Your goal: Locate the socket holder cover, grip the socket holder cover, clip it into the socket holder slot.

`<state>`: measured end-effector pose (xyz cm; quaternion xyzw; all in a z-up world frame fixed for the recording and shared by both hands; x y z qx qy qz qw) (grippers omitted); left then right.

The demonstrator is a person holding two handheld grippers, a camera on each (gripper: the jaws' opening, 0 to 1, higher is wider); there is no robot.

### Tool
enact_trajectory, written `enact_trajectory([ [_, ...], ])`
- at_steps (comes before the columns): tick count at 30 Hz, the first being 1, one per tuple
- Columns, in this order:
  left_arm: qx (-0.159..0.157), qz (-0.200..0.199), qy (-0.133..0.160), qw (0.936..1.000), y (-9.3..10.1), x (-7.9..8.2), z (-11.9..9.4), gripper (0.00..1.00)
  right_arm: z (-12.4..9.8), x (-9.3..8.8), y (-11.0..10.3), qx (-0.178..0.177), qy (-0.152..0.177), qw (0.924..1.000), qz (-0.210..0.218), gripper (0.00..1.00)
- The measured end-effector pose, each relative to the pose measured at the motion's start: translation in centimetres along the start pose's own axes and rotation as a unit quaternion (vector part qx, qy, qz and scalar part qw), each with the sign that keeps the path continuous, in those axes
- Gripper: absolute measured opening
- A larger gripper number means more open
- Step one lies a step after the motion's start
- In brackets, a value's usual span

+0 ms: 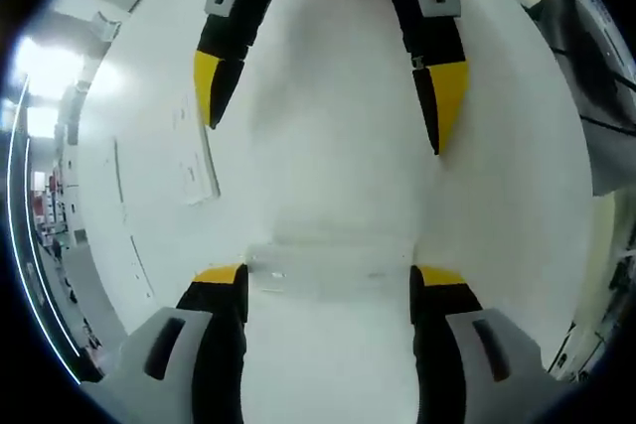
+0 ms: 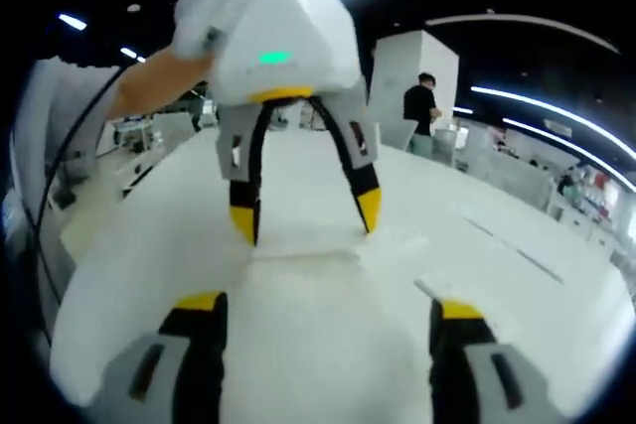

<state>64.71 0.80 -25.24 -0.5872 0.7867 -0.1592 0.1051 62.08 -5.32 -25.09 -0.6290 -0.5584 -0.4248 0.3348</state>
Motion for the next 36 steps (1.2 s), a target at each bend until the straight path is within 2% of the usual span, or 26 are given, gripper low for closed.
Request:
enact_trajectory([
  [4, -0.026, -0.019, 0.007, 0.9994, 0.7, 0.0, 0.0, 0.65, -0.1, 0.1, 0.3, -0.001, -0.002, 1.0, -0.002, 0.83],
  [9, -0.068, -0.089, 0.001, 0.9936, 1.3, 0.1, 0.1, 0.65, -0.1, 0.3, 0.3, 0.001, 0.0, 1.0, -0.005, 0.83],
  [22, -0.071, -0.099, -0.011, 0.9925, 1.0, -0.3, 0.5, 0.65, -0.2, 0.3, 0.8, -0.005, -0.004, 1.0, -0.007, 0.83],
  [26, -0.077, -0.11, -0.005, 0.9909, 0.8, -0.1, 0.5, 0.65, -0.1, 0.3, 0.8, -0.005, -0.005, 0.9999, -0.009, 0.83],
  [36, -0.078, -0.117, -0.01, 0.99, 0.7, -0.3, 0.8, 0.65, -0.1, 0.2, 0.5, -0.007, -0.006, 0.9999, -0.013, 0.83],
])
Point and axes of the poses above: the point that each gripper's makers call its tool centre point, and the gripper's own axes: z roughly forward along the fingers, y roughly to its right, x roughly out of its top, the point moved 2 cm from there along -z, roughly backward along the fingers, and after that the axes turned 9 degrees about x, right-handed, at the moved point
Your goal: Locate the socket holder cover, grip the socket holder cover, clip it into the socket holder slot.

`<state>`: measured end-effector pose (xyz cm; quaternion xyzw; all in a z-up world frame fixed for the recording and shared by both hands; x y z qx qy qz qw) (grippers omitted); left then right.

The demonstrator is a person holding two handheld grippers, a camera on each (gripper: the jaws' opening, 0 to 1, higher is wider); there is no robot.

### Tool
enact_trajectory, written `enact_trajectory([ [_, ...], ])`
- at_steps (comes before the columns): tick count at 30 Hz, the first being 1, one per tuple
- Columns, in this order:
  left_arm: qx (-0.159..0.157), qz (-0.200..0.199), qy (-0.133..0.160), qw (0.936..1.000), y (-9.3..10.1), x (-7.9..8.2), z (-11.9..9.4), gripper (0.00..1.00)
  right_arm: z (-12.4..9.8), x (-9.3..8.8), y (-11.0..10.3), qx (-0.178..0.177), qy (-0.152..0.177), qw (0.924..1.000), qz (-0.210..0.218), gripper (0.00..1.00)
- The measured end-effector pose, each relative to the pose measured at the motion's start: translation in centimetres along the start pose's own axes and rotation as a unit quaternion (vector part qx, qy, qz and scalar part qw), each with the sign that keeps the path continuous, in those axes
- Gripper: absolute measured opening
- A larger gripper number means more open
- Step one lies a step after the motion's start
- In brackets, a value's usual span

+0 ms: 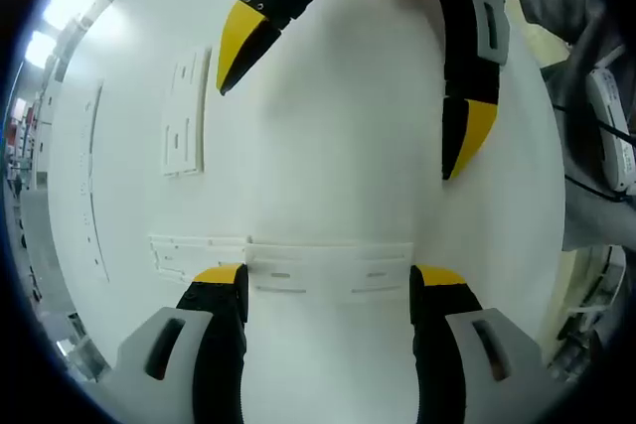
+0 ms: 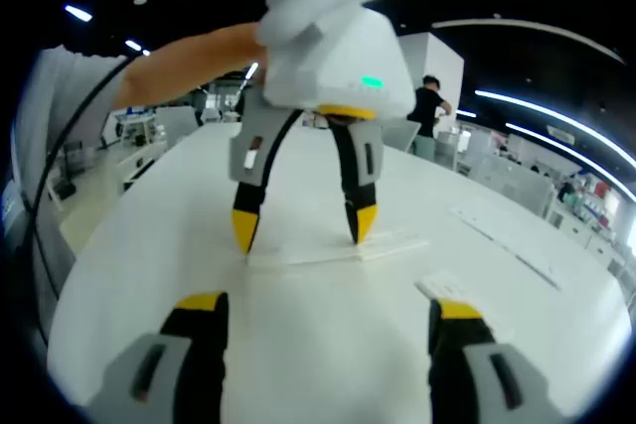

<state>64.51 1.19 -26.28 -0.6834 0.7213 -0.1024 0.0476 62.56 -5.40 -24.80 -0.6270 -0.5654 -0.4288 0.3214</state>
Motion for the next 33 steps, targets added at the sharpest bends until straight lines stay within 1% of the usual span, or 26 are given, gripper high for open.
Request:
enact_trajectory([
  [4, 0.002, 0.002, 0.001, 1.0, -0.2, 0.1, -0.1, 0.65, 0.1, -0.1, -0.1, 0.001, -0.002, 1.0, -0.001, 0.83],
  [12, -0.004, -0.004, 0.0, 1.0, -0.3, 0.4, 0.1, 0.65, 0.1, -0.3, -0.2, 0.001, -0.004, 1.0, -0.001, 0.83],
  [21, -0.005, -0.01, -0.002, 0.9999, -1.0, 0.4, 0.3, 0.65, 0.1, -0.4, -0.2, 0.0, -0.005, 1.0, -0.002, 0.82],
  [33, -0.005, -0.012, -0.003, 0.9999, -1.0, 0.4, 0.3, 0.66, 0.0, -0.4, 0.1, -0.002, -0.007, 1.0, -0.003, 0.82],
])
Point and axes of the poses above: the point that each gripper's makers call its tool centre point, and the gripper's own axes: z roughly forward along the fingers, y roughly to its right, x roughly out of its top, the point moved 2 cm from there along -z, roughly backward along the fingers, and after that the axes turned 9 degrees about x, right-handed, at the moved point
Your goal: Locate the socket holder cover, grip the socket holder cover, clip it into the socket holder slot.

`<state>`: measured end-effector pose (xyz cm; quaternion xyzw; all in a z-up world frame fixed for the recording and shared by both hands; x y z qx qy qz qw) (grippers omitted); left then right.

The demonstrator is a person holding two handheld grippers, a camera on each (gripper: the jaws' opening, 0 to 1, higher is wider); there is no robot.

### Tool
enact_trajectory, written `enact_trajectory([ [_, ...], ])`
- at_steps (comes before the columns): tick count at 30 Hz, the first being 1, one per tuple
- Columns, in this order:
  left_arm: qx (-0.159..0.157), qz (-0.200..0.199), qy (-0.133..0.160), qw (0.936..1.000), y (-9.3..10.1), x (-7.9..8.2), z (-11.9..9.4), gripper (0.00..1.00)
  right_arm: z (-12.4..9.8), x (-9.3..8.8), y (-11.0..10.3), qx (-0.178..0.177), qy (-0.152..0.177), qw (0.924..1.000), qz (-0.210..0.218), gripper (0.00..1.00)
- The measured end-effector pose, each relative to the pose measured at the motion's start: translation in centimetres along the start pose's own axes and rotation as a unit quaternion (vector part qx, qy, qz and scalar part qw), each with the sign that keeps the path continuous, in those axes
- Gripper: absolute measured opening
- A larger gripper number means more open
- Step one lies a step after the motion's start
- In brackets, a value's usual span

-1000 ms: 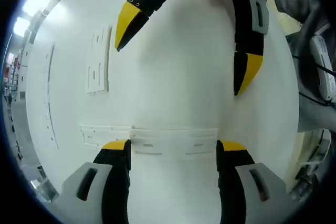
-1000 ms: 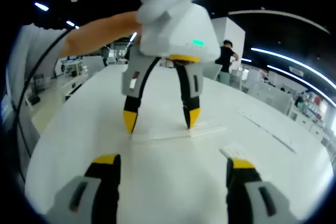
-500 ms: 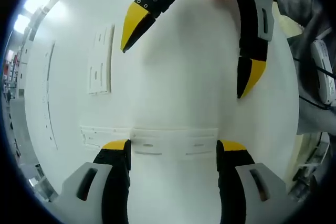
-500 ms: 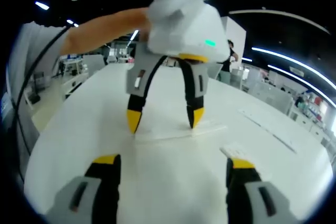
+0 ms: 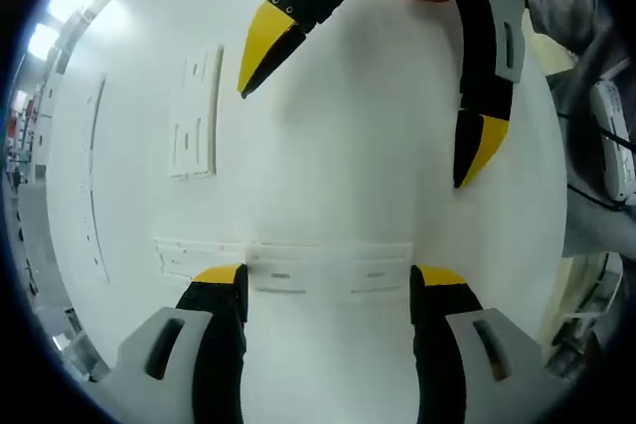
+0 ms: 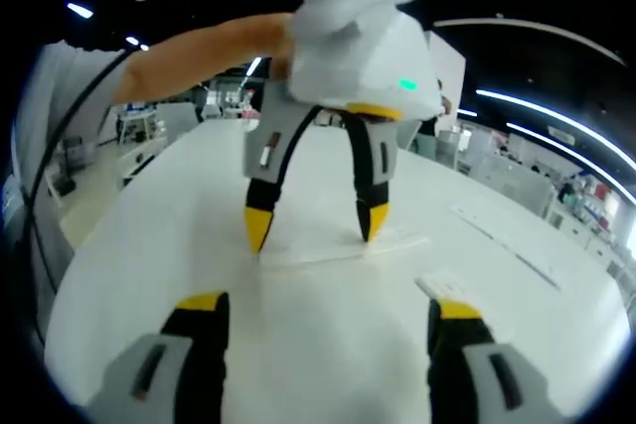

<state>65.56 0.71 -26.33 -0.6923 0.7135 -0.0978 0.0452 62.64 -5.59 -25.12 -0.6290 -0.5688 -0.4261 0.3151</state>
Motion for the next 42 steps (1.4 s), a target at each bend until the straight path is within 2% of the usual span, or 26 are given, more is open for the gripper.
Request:
enact_trajectory([
  [11, -0.002, 0.002, -0.01, 0.9999, 0.03, 0.06, 0.31, 0.68, -0.17, -0.16, 0.18, -0.003, -0.003, 1.0, 0.001, 0.82],
  [25, -0.002, 0.003, -0.005, 1.0, 0.1, -0.07, 0.29, 0.69, -0.07, -0.23, -0.01, -0.001, -0.004, 1.0, -0.001, 0.82],
  [28, 0.008, 0.001, -0.004, 1.0, -0.25, -0.12, 0.32, 0.73, -0.01, -0.29, -0.15, 0.001, -0.005, 1.0, -0.003, 0.82],
  [32, -0.005, -0.005, -0.002, 1.0, 0.44, -0.16, 0.57, 0.84, 0.01, -0.27, -0.19, 0.001, -0.006, 1.0, -0.005, 0.81],
  [36, 0.002, 0.004, -0.001, 1.0, 0.23, -0.31, 0.39, 0.88, 0.01, -0.24, -0.1, 0.001, -0.006, 1.0, -0.004, 0.81],
  [39, 0.016, -0.003, 0.014, 0.9998, -0.02, -0.1, 0.26, 0.95, 0.06, -0.27, -0.15, 0.001, -0.007, 1.0, -0.005, 0.81],
  [42, 0.022, 0.004, 0.026, 0.9994, 0.06, -0.14, -0.14, 0.95, 0.1, -0.3, -0.21, 0.001, -0.008, 0.9999, -0.006, 0.81],
])
Point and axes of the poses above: the point that each gripper's makers call its tool centre point, and the gripper's own axes: z roughly forward along the fingers, y roughly to its right, x roughly out of its top, the point moved 2 cm from there along -z, roughly backward along the fingers, and after that the axes turned 9 degrees about x, right-handed, at the moved point
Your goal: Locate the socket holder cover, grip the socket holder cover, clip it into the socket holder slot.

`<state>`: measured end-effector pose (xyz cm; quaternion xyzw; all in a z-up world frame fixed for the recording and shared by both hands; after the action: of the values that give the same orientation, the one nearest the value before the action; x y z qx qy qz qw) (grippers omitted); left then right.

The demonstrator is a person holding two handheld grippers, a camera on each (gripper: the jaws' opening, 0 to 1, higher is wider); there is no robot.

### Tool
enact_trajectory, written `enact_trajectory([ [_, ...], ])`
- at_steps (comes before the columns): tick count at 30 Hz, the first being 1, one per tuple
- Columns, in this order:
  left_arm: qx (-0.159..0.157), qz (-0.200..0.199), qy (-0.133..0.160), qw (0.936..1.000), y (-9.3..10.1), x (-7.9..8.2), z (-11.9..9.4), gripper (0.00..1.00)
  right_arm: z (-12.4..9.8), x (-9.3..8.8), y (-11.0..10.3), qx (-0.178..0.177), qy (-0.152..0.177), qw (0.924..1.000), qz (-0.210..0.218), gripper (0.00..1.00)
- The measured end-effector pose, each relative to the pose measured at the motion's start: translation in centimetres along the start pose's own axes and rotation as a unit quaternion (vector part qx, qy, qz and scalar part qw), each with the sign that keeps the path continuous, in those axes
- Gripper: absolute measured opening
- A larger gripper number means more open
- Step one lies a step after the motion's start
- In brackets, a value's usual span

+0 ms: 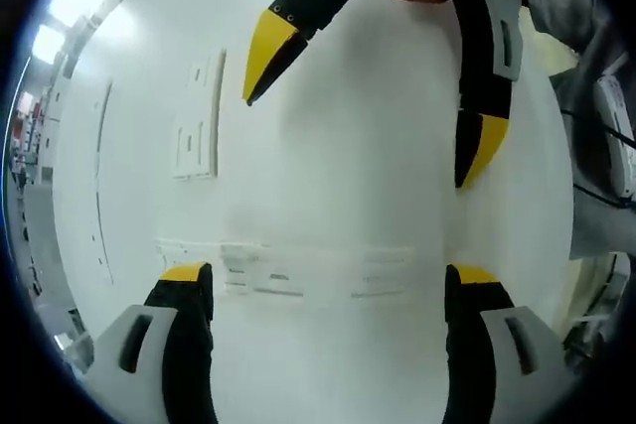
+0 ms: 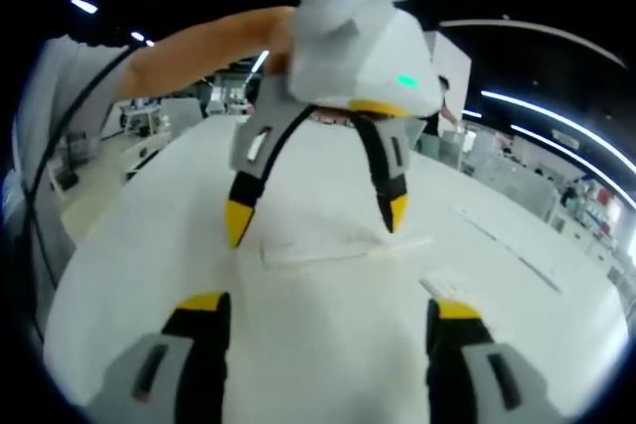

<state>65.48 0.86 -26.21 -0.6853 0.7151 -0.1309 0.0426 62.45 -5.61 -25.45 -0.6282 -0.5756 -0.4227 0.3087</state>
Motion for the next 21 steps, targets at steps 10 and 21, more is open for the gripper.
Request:
enact_trajectory([
  [10, 0.03, -0.002, 0.043, 0.9986, -0.3, 0.0, -1.1, 0.95, 0.2, -0.2, 0.0, 0.002, -0.003, 1.0, 0.0, 0.81],
  [21, 0.089, -0.005, 0.126, 0.988, -0.6, 1.7, -2.9, 0.95, 0.0, 0.3, -0.5, 0.004, 0.016, 0.9997, 0.019, 0.83],
])
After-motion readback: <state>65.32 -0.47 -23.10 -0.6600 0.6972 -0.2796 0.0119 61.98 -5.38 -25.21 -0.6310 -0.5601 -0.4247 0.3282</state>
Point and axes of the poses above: the point that each gripper's makers call its tool centre point, and the gripper's own axes: z roughly forward along the fingers, y roughly to its right, x roughly out of its top, the point moved 2 cm from there along -z, roughly backward along the fingers, and after that the axes turned 9 degrees about x, right-handed, at the moved point
